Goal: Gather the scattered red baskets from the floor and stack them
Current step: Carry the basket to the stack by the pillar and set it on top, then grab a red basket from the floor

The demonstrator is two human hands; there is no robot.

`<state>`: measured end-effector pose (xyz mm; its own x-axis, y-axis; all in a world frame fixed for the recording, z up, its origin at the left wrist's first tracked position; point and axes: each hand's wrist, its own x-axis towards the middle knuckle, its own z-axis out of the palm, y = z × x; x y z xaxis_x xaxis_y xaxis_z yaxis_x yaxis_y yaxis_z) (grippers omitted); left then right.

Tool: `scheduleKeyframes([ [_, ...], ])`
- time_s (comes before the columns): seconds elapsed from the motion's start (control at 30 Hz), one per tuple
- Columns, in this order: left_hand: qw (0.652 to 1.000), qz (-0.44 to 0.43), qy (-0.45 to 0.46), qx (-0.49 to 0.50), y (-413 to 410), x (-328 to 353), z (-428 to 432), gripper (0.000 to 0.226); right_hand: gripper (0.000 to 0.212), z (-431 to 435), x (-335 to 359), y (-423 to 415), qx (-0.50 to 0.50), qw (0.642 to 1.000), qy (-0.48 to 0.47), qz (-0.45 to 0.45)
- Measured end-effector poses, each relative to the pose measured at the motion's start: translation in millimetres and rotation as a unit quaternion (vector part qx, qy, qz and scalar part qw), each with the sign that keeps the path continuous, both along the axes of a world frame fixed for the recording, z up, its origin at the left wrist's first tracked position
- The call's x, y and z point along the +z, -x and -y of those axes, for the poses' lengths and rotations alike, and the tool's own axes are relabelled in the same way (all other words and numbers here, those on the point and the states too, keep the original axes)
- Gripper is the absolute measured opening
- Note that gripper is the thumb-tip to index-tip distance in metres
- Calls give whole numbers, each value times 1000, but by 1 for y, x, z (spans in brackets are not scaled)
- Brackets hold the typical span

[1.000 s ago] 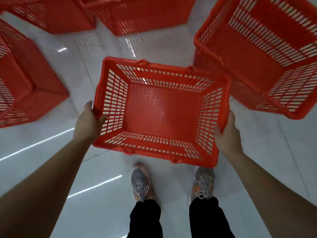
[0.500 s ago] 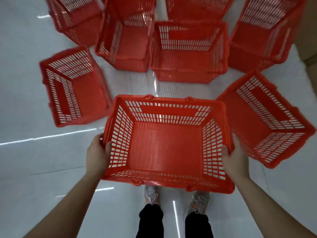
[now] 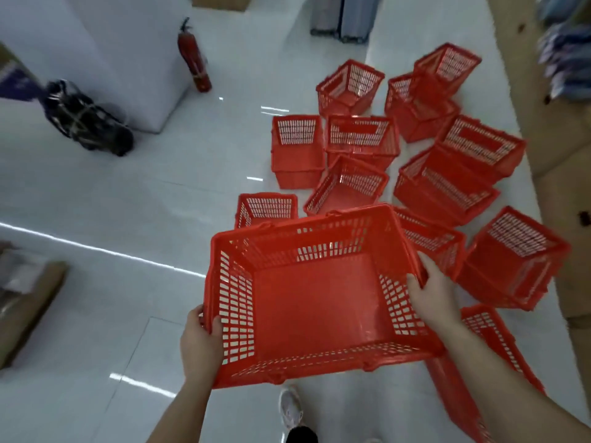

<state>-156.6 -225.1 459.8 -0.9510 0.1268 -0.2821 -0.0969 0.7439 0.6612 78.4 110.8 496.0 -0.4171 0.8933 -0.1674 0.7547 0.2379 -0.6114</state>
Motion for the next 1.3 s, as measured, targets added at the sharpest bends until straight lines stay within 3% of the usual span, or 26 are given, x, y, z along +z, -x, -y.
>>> scheduleKeyframes([
  [0.33, 987, -4, -47, 153, 38, 81, 30, 43, 57, -17, 97, 148, 155, 987, -28, -22],
  [0.7, 949, 26, -41, 310, 87, 49, -66, 47, 55, -133, 43, 364, 329, 944, -5, 22],
  [0.93, 910, 58, -17, 409, 116, -29, -158, 44, 49, -203, -31, 497, 430, 903, -12, 22],
  [1.3, 861, 118, -17, 494, 147, -278, -235, 41, 45, -230, -266, 617, 536, 842, -62, 30],
])
